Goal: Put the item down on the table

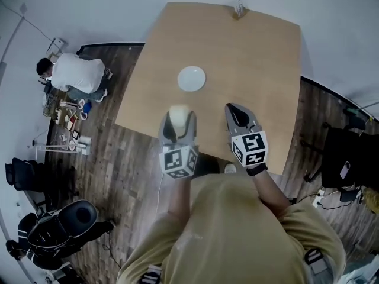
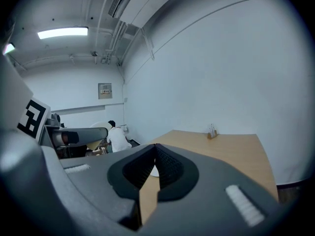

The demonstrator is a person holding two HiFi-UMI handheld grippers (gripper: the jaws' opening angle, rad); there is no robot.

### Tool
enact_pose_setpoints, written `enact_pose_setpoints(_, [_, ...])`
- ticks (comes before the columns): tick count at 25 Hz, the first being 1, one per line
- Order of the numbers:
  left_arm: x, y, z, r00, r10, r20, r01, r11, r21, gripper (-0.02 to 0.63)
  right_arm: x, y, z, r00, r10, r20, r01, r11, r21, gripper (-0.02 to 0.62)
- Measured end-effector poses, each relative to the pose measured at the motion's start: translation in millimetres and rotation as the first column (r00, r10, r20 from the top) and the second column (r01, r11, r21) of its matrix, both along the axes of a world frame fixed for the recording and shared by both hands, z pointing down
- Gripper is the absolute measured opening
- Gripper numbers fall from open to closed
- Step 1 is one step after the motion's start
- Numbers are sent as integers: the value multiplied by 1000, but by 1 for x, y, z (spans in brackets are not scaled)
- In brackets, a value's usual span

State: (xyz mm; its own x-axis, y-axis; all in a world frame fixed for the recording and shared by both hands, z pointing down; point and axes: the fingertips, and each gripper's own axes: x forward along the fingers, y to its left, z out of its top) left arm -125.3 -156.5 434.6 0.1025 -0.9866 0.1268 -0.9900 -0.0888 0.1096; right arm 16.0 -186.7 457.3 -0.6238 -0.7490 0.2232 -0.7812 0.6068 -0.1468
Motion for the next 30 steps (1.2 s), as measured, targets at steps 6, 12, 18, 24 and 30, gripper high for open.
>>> enact_pose_setpoints(6, [-5,-79,23,997,71,-12,-71,995,-65,319,-9,-67,6,998,51,-32,-51,999,-3,6])
enact_pose_setpoints(12, [-22,-141,61,994,104,-37,-109,980,-169,319,-29,-115,26,997,53,-58,-55,998,-41,6])
enact_pose_setpoints(18, [-46,-201,121,990,128,-51,-137,945,-297,319,-46,-160,58,993,68,-96,-79,990,-116,6])
enact_pose_setpoints(24, [-51,-244,179,986,159,-49,-165,904,-395,318,-46,-195,93,987,98,-125,-121,974,-191,6])
enact_pose_setpoints(30, [-62,-275,229,981,193,-29,-185,869,-458,318,-59,-214,119,984,99,-148,-133,962,-239,6])
